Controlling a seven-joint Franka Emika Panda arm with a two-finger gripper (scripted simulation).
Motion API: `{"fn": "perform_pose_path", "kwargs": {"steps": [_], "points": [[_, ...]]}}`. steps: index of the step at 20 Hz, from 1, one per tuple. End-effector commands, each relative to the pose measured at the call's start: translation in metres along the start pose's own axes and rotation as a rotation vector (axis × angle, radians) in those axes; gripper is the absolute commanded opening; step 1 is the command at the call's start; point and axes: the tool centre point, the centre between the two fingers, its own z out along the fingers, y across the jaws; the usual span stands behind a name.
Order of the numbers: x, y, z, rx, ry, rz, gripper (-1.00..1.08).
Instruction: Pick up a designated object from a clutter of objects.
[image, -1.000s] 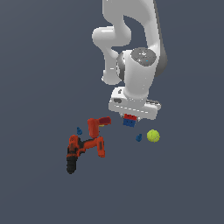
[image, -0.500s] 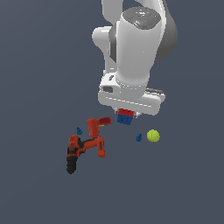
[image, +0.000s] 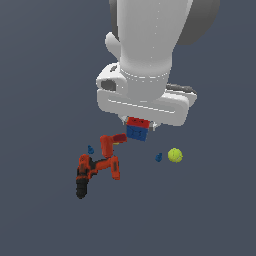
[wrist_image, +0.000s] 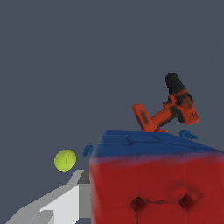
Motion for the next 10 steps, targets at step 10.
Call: {"fn": "perform_pose_path", "kwargs": {"steps": [10], "points": [[0.025, 0.006, -0.039, 0.000, 0.001, -0.001, -1.00]]}}
